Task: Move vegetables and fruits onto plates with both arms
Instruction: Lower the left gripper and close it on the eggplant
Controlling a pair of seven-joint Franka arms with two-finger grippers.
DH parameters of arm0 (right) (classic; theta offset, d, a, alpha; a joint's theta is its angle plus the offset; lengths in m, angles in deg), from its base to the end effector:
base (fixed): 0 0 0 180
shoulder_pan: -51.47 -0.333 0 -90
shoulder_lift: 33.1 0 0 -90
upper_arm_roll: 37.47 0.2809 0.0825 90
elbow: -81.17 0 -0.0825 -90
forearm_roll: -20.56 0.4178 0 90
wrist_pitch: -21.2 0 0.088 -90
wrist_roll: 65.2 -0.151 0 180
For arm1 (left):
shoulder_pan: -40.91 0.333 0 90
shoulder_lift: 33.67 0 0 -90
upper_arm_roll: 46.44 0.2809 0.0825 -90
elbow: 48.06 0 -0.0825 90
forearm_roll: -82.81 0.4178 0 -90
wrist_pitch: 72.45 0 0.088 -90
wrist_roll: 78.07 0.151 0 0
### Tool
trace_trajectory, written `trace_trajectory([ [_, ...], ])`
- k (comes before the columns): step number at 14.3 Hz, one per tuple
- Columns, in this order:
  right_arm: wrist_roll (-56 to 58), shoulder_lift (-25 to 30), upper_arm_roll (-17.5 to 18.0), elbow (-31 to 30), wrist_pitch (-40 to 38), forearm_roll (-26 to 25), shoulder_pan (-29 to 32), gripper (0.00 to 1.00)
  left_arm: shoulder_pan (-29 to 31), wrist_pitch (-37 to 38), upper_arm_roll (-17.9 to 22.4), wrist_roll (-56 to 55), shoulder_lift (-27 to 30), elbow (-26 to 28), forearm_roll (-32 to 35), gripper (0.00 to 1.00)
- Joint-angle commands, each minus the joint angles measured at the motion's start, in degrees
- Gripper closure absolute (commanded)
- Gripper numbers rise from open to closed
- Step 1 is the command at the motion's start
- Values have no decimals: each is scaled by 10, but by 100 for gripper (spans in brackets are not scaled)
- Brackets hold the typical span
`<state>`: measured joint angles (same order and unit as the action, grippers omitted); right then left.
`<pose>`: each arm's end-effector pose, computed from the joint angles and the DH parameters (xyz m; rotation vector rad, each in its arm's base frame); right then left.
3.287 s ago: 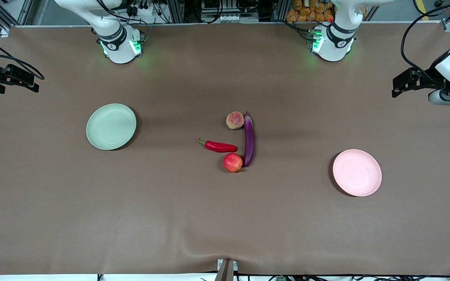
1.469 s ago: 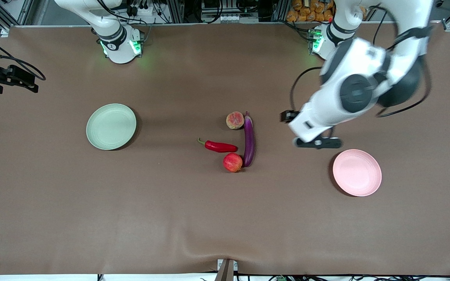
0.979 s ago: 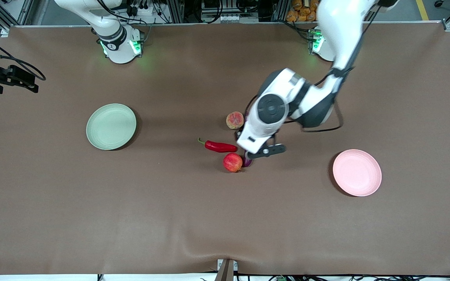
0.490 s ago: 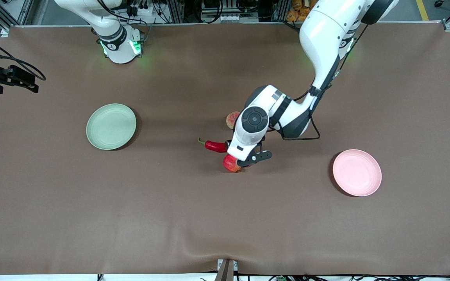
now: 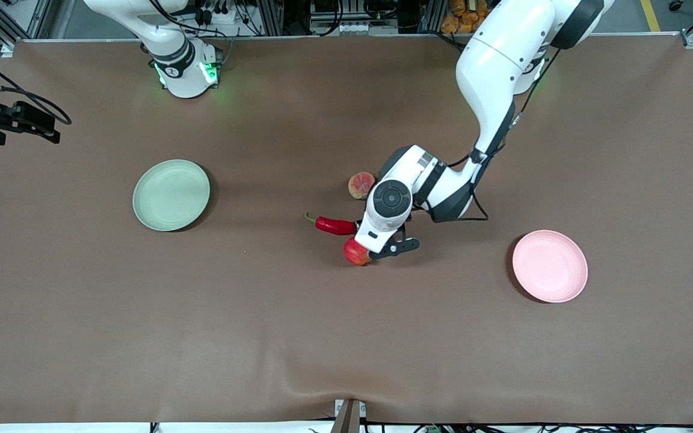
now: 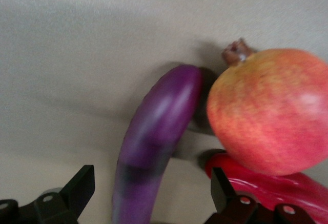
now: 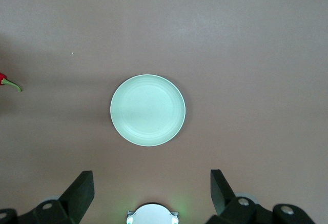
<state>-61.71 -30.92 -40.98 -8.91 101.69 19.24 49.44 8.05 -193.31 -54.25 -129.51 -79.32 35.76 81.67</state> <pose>0.5538 -0.0186 0.5535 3.1196 0.0514 -0.2034 0.5337 -0.4519 0.1105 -3.0847 -0.3611 0.2859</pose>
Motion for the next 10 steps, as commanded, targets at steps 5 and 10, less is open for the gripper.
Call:
trace_trajectory([
  [5, -2, 6, 1, -9, 2, -3, 1, 0, 7, 0, -1, 15, 26, 50, 10, 40],
  [10, -2, 6, 1, -9, 0, -3, 1, 0, 6, 1, 1, 24, 24, 49, 12, 100],
])
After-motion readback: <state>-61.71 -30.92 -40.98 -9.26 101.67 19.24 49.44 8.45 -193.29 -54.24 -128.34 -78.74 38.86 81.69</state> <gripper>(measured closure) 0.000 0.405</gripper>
